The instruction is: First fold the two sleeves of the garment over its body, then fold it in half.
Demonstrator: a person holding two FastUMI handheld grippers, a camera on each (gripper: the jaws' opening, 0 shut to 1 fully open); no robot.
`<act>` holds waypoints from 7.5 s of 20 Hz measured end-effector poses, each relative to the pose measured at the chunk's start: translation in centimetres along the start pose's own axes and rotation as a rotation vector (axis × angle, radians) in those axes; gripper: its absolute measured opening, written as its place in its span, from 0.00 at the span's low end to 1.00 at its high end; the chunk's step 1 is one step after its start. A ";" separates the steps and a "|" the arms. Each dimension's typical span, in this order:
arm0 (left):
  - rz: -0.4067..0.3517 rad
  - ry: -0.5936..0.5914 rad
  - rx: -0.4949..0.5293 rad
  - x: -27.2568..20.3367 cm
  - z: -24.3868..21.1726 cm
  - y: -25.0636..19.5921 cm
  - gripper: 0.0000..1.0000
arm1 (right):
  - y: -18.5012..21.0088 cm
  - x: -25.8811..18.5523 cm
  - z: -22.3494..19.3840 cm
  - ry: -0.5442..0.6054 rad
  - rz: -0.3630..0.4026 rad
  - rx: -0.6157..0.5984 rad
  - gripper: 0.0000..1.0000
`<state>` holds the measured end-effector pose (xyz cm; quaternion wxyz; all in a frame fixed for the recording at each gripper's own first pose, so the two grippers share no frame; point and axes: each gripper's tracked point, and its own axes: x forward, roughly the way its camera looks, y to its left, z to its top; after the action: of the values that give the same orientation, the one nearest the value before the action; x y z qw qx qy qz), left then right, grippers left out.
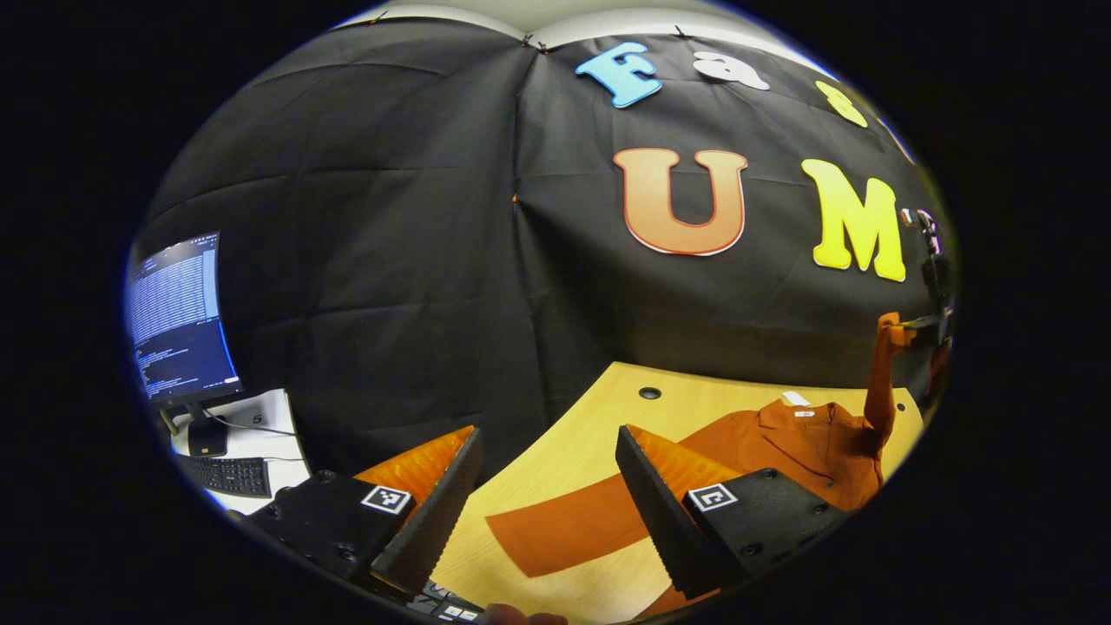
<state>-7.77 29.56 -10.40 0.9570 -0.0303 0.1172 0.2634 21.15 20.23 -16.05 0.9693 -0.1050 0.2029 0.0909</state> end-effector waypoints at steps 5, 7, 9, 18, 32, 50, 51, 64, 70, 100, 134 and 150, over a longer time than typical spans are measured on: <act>0.030 0.077 -0.004 -1.6 -2.3 3.8 1.00 | 11.7 4.2 -9.7 0.186 0.070 0.040 0.04; 0.049 0.103 -0.007 -2.6 -3.0 5.4 0.99 | 14.3 5.4 -12.4 0.228 0.074 0.057 0.06; 0.079 0.112 0.005 -3.6 -3.4 7.1 0.99 | 16.7 6.2 -14.5 0.265 0.090 0.059 0.07; 0.128 0.130 0.002 -3.8 -4.1 9.4 0.99 | 20.8 5.8 -13.6 0.265 0.238 0.131 0.42; 0.003 0.158 -0.019 -0.8 -7.5 3.4 1.00 | 14.4 -6.4 -3.3 0.017 0.330 0.087 0.96; -0.028 0.370 0.063 5.3 -18.4 2.0 1.00 | 1.3 -20.3 4.3 -0.233 0.213 0.018 0.93; -0.028 0.382 0.071 5.7 -19.1 2.0 1.00 | 0.8 -20.3 4.1 -0.226 0.201 0.020 0.93; 0.043 0.425 -0.082 7.7 -22.4 1.3 0.93 | -4.1 -20.1 2.4 -0.150 0.114 0.052 0.93; 0.002 0.404 -0.135 8.5 -21.8 -0.9 0.08 | -6.1 -20.3 1.8 -0.143 0.091 0.064 0.93; -0.740 0.034 0.148 15.2 14.8 -34.6 0.03 | -28.5 -27.5 -6.8 -0.131 -0.337 0.325 0.93; -0.991 0.108 0.335 -3.6 -4.7 -60.4 1.00 | -32.1 -31.1 -7.5 -0.098 -0.420 0.240 0.94; -0.666 -0.257 0.018 -8.8 18.3 -34.8 0.98 | -18.3 -24.9 7.3 -0.398 -0.047 0.192 0.94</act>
<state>6.53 -2.56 9.33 0.9976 -0.0252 -0.0183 -0.0623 5.45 1.09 3.80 0.9976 0.0031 0.0128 0.0675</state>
